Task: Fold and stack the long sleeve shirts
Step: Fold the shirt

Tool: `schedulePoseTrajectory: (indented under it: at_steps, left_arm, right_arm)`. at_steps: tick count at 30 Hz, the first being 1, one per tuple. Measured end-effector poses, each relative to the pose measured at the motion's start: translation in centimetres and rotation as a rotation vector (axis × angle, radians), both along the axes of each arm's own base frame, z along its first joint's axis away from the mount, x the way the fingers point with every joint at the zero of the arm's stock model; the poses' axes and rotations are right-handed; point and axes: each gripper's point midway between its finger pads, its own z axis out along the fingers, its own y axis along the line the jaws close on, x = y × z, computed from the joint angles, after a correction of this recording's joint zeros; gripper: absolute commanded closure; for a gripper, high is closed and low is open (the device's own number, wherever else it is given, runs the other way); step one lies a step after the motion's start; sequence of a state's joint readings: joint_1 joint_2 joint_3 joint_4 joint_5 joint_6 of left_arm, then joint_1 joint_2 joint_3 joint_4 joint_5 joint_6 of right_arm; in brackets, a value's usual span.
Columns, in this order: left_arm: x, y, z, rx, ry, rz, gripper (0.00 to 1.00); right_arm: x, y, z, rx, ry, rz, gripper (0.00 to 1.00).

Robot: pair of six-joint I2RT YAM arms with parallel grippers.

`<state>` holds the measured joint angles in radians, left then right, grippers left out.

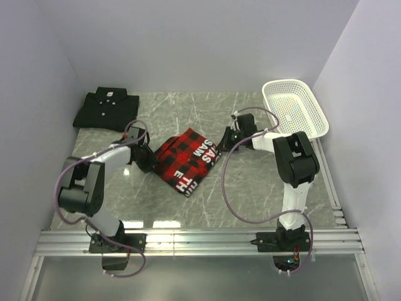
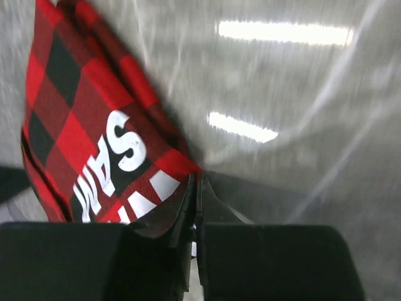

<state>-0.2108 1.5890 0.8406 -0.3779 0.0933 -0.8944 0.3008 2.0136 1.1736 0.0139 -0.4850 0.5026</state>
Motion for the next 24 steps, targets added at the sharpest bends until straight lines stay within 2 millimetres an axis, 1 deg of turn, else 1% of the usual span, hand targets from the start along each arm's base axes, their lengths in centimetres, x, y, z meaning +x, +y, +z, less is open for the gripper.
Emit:
schedulePoseTrajectory:
  at_steps: [1, 3, 5, 7, 9, 10, 11, 12, 13, 14, 15, 16, 17, 19, 20, 21, 22, 23, 24]
  left_arm:
    - [0.7, 0.0, 0.0, 0.006, 0.0, -0.002, 0.57]
    - [2.6, 0.2, 0.1, 0.03, 0.001, -0.004, 0.55]
    - [5.2, 0.5, 0.2, 0.053, -0.01, -0.006, 0.51]
    - [8.0, 0.9, 0.3, 0.083, -0.032, -0.011, 0.46]
    - [10.8, 1.2, 0.5, 0.114, -0.057, -0.026, 0.43]
    - [12.2, 1.2, 0.6, 0.131, -0.075, -0.032, 0.39]
    - [13.6, 1.3, 0.8, 0.149, -0.098, -0.041, 0.37]
    - [14.5, 1.4, 0.9, 0.162, -0.109, -0.048, 0.36]
    - [15.3, 1.5, 1.1, 0.179, -0.125, -0.058, 0.3]
    - [15.5, 1.6, 1.0, 0.192, -0.129, -0.064, 0.27]
    - [15.6, 1.7, 1.1, 0.201, -0.134, -0.075, 0.25]
    - [15.5, 2.0, 1.3, 0.219, -0.137, -0.078, 0.2]
    - [15.3, 2.3, 1.5, 0.235, -0.141, -0.085, 0.18]
    - [14.3, 2.9, 1.9, 0.277, -0.14, -0.095, 0.12]
    - [13.5, 3.1, 2.6, 0.302, -0.145, -0.102, 0.12]
    - [12.7, 3.2, 3.3, 0.326, -0.153, -0.111, 0.11]
    - [11.8, 3.0, 4.6, 0.36, -0.175, -0.129, 0.11]
    - [11.1, 2.6, 5.9, 0.395, -0.21, -0.148, 0.1]
    - [10.2, 1.5, 7.6, 0.418, -0.254, -0.18, 0.1]
  right_arm:
    - [-0.8, 0.0, 0.1, -0.002, 0.007, 0.005, 0.98]
    - [-3.0, 0.3, 0.0, -0.009, 0.031, 0.024, 0.99]
    - [-5.7, 1.2, 0.0, -0.013, 0.061, 0.049, 0.99]
    - [-9.0, 2.7, 0.1, -0.011, 0.096, 0.09, 0.98]
    - [-12.3, 4.9, 0.3, 0.009, 0.126, 0.144, 0.93]
    - [-13.8, 6.0, 0.4, 0.021, 0.141, 0.172, 0.91]
    - [-14.9, 6.7, 0.5, 0.028, 0.15, 0.192, 0.86]
    - [-16.0, 7.3, 0.7, 0.035, 0.161, 0.207, 0.8]
    - [-16.7, 7.4, 0.9, 0.035, 0.164, 0.214, 0.68]
    - [-17.0, 7.2, 1.3, 0.035, 0.166, 0.206, 0.63]
    - [-16.7, 6.7, 1.9, 0.036, 0.151, 0.186, 0.57]
    - [-16.2, 6.0, 2.6, 0.038, 0.132, 0.159, 0.54]
    - [-15.2, 5.2, 3.8, 0.049, 0.098, 0.123, 0.47]
    - [-13.5, 3.6, 6.0, 0.07, 0.036, 0.061, 0.39]
    - [-12.7, 2.8, 7.3, 0.082, -0.002, 0.031, 0.33]
    - [-11.9, 1.9, 8.4, 0.092, -0.036, -0.004, 0.3]
    - [-11.3, 1.0, 9.3, 0.098, -0.067, -0.032, 0.28]
    - [-10.9, 0.1, 10.0, 0.104, -0.091, -0.058, 0.24]
    - [-10.7, -0.7, 10.5, 0.111, -0.106, -0.082, 0.24]
